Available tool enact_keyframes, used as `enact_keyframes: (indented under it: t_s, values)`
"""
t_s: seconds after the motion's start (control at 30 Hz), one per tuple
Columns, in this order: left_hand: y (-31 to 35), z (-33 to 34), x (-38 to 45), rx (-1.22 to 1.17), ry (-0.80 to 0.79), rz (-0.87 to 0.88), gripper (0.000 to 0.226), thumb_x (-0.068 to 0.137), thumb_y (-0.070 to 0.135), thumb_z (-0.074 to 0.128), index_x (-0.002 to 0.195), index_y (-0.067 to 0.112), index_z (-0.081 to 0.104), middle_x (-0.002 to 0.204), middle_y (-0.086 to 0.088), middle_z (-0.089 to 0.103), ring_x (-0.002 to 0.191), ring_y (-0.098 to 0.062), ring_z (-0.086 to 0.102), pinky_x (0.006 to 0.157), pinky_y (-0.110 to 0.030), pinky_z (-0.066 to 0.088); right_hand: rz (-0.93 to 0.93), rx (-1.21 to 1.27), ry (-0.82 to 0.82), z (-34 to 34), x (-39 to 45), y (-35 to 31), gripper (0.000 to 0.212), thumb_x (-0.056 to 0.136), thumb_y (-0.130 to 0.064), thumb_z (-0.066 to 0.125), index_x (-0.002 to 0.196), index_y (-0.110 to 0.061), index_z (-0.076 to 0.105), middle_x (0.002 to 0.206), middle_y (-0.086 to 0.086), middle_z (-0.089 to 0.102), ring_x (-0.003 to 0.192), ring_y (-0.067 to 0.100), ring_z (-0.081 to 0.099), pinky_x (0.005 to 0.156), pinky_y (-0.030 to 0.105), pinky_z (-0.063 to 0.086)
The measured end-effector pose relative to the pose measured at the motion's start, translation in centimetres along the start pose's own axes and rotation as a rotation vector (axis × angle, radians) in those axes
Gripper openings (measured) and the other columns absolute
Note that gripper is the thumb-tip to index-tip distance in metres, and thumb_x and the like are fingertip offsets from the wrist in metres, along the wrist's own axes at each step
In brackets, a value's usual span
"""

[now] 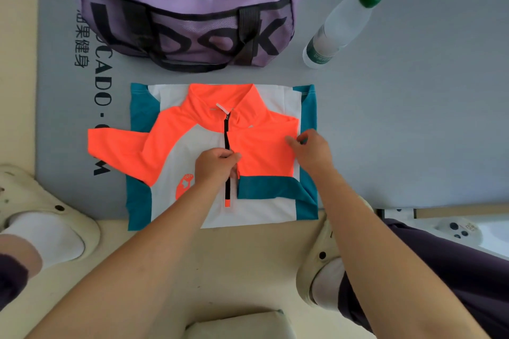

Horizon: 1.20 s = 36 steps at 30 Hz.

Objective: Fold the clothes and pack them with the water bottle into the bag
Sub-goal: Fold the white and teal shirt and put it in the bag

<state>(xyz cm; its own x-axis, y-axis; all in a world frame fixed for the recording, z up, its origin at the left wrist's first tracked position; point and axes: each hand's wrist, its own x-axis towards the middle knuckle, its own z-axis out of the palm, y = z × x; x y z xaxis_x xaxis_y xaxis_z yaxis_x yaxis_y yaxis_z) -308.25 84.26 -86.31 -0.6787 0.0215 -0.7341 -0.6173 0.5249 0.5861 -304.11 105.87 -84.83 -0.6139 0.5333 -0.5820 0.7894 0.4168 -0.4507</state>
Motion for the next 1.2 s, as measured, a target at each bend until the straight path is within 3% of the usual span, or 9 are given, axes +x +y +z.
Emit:
enact_keyframes:
  t_s: [0.17,0.3,0.37,0.47,0.6,0.77,0.87,1.07,1.2]
  values:
    - [0.0,-0.2,0.8,0.038,-0.007,0.025,0.013,0.083,0.028,0.076,0.076,0.019,0.071,0.061,0.003,0.065,0.055,-0.014,0.058,0.066,-0.032,0.054,0.043,-0.065,-0.012,0.2,1.7,-0.2,0.009,0.089,-0.019,0.061,0.085,-0.012,0.057,0.083,0.003,0.058,0.08,0.025,0.055,0.066,0.029,0.038]
    - [-0.1,-1.2,0.9,0.069,0.035,0.046,0.022,0.082,0.033,0.076,0.074,0.016,0.067,0.065,0.003,0.065,0.061,-0.015,0.061,0.067,-0.033,0.054,-0.029,-0.073,0.08,0.8,0.1,-0.9,0.026,0.086,-0.027,0.066,0.092,-0.015,0.044,0.084,0.002,0.055,0.076,0.026,0.052,0.063,0.031,0.035]
    - [-0.5,-3.2,0.8,0.04,0.148,0.056,0.026,0.083,0.036,0.073,0.069,0.017,0.062,0.066,0.005,0.062,0.063,-0.016,0.059,0.066,-0.034,0.051,-0.159,-0.15,0.104,2.1,-1.4,-2.3,0.035,0.085,-0.032,0.069,0.094,-0.019,0.037,0.084,0.0,0.052,0.072,0.023,0.046,0.059,0.032,0.03]
    - [-1.4,-8.3,0.7,0.032,0.428,0.115,0.02,0.085,0.032,0.069,0.071,0.021,0.06,0.069,0.008,0.059,0.071,-0.019,0.059,0.064,-0.031,0.045,-0.357,-0.183,-0.056,5.7,-3.4,-5.6,0.032,0.086,-0.035,0.068,0.091,-0.021,0.04,0.084,-0.003,0.049,0.069,0.021,0.045,0.055,0.032,0.028]
    - [-3.0,-15.9,2.4,0.235,0.667,0.093,0.015,0.086,0.028,0.065,0.087,0.014,0.069,0.097,-0.008,0.064,0.091,-0.026,0.059,0.073,-0.03,0.042,-0.434,-0.236,-0.217,10.5,-4.7,-9.5,0.033,0.087,-0.041,0.067,0.095,-0.013,0.051,0.097,0.005,0.055,0.087,0.027,0.055,0.067,0.036,0.043]
    - [-3.1,-20.9,5.7,0.559,0.392,0.21,0.052,0.077,0.038,0.078,0.122,0.017,0.064,0.137,-0.011,0.048,0.13,-0.032,0.041,0.108,-0.039,0.035,-0.278,-0.471,-0.18,13.4,-4.7,-11.1,0.074,0.079,-0.058,0.069,0.122,-0.005,0.043,0.122,0.014,0.049,0.114,0.032,0.05,0.085,0.039,0.045]
    - [-3.1,-21.6,6.8,0.764,0.19,0.327,0.065,0.068,0.049,0.082,0.127,0.031,0.061,0.15,-0.001,0.036,0.141,-0.027,0.028,0.11,-0.042,0.028,-0.242,-0.531,-0.167,14.0,-4.7,-11.7,0.084,0.071,-0.063,0.073,0.123,-0.005,0.041,0.123,0.014,0.048,0.116,0.031,0.05,0.091,0.038,0.044]
    - [-4.6,-23.3,7.3,0.955,0.268,0.225,0.041,0.077,0.057,0.069,0.09,0.018,0.067,0.102,-0.007,0.06,0.108,-0.029,0.052,0.087,-0.038,0.033,-0.271,-0.538,-0.212,13.7,-4.5,-11.3,0.09,0.068,-0.066,0.074,0.123,-0.003,0.04,0.123,0.016,0.045,0.117,0.035,0.046,0.096,0.04,0.04]
    - [-4.7,-25.8,5.8,0.707,0.346,0.222,0.046,0.081,0.048,0.07,0.058,0.012,0.056,0.064,-0.005,0.048,0.073,-0.028,0.051,0.063,-0.035,0.027,-0.275,-0.516,-0.231,13.5,-4.3,-11.0,0.092,0.068,-0.069,0.072,0.123,-0.002,0.04,0.124,0.016,0.043,0.116,0.036,0.045,0.098,0.041,0.037]
